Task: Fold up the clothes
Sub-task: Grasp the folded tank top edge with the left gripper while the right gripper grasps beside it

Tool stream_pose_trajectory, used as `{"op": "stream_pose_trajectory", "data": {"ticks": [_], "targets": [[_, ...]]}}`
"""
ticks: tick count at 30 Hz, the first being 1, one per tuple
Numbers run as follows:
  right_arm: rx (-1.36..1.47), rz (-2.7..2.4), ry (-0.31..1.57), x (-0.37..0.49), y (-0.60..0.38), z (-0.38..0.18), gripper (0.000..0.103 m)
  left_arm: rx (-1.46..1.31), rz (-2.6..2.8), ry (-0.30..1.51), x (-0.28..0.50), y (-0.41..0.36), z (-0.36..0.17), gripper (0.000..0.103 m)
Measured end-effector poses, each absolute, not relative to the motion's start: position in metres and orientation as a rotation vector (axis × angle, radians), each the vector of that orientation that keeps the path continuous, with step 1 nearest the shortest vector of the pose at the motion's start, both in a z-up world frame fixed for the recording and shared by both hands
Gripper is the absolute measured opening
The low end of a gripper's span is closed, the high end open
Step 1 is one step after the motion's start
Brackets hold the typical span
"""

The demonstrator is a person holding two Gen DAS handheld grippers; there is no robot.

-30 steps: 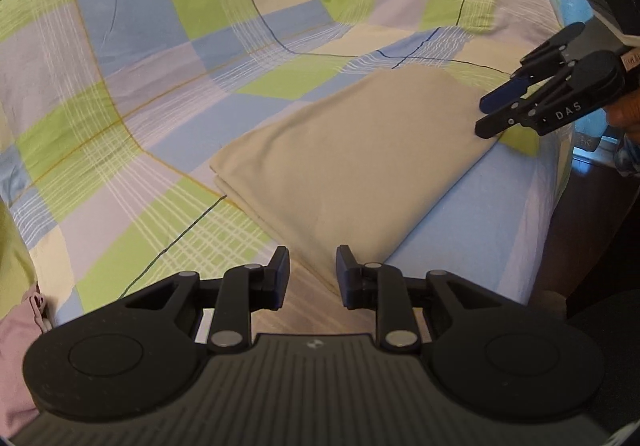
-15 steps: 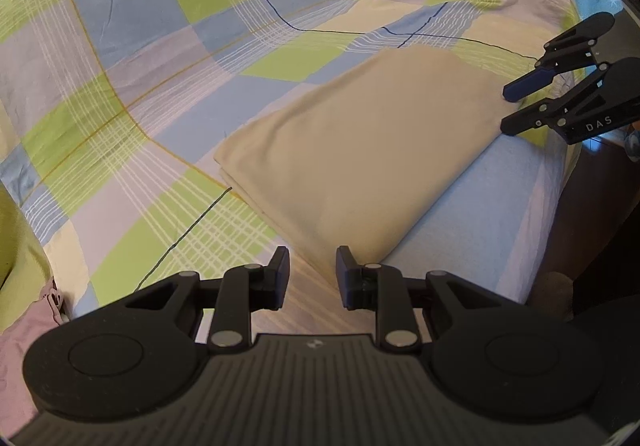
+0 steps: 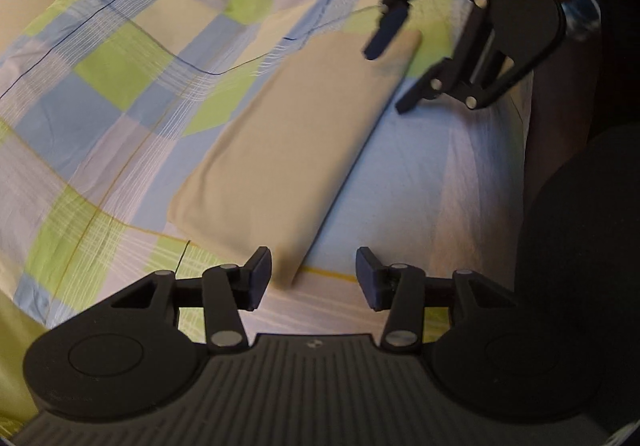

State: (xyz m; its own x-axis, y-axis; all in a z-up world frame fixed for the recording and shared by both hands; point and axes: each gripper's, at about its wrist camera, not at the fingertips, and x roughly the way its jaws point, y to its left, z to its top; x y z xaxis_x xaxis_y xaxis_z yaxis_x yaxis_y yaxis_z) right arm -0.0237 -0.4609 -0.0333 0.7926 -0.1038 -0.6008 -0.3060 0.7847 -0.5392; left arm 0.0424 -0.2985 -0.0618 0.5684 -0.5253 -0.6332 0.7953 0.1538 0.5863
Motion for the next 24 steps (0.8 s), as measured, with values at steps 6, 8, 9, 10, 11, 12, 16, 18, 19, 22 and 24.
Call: {"op": "stream_pose_trajectory", "data": {"ticks": [6,8,9,10,11,12,16,18,19,22,24], "targets": [[-0.793,0.201,0.582,-0.014,-0.441,-0.042,0.049,1.039,-0.966,0.257,0.054,-0.332,-0.068,0.042],[-0.871,0.214,0.554,-0.012,-0.436,-0.048,0.048,1.060,-0.961,0.230,0.054,-0.338,-0.071,0.042],[-0.916,0.215,0.540,-0.012,-0.436,-0.051,0.048,1.076,-0.960,0.216,0.054,-0.339,-0.071,0.043],[-0.947,0.198,0.537,-0.012,-0.437,-0.053,0.048,1.089,-0.953,0.208,0.054,-0.338,-0.071,0.043],[-0.972,0.172,0.541,-0.011,-0.440,-0.055,0.048,1.111,-0.935,0.197,0.054,-0.336,-0.072,0.043],[-0.988,0.146,0.549,-0.011,-0.444,-0.057,0.048,1.136,-0.916,0.184,0.054,-0.333,-0.073,0.043],[-1.028,0.055,0.584,-0.013,-0.462,-0.064,0.048,1.216,-0.867,0.138,0.052,-0.319,-0.079,0.042],[-1.031,0.038,0.581,-0.011,-0.465,-0.066,0.047,1.245,-0.864,0.118,0.049,-0.322,-0.082,0.039],[-1.037,0.039,0.570,-0.009,-0.461,-0.067,0.046,1.257,-0.864,0.108,0.049,-0.326,-0.083,0.038],[-1.074,0.075,0.532,-0.003,-0.447,-0.069,0.041,1.259,-0.870,0.084,0.048,-0.342,-0.086,0.037],[-1.115,0.096,0.517,0.004,-0.444,-0.071,0.037,1.258,-0.869,0.075,0.050,-0.350,-0.088,0.036]]}}
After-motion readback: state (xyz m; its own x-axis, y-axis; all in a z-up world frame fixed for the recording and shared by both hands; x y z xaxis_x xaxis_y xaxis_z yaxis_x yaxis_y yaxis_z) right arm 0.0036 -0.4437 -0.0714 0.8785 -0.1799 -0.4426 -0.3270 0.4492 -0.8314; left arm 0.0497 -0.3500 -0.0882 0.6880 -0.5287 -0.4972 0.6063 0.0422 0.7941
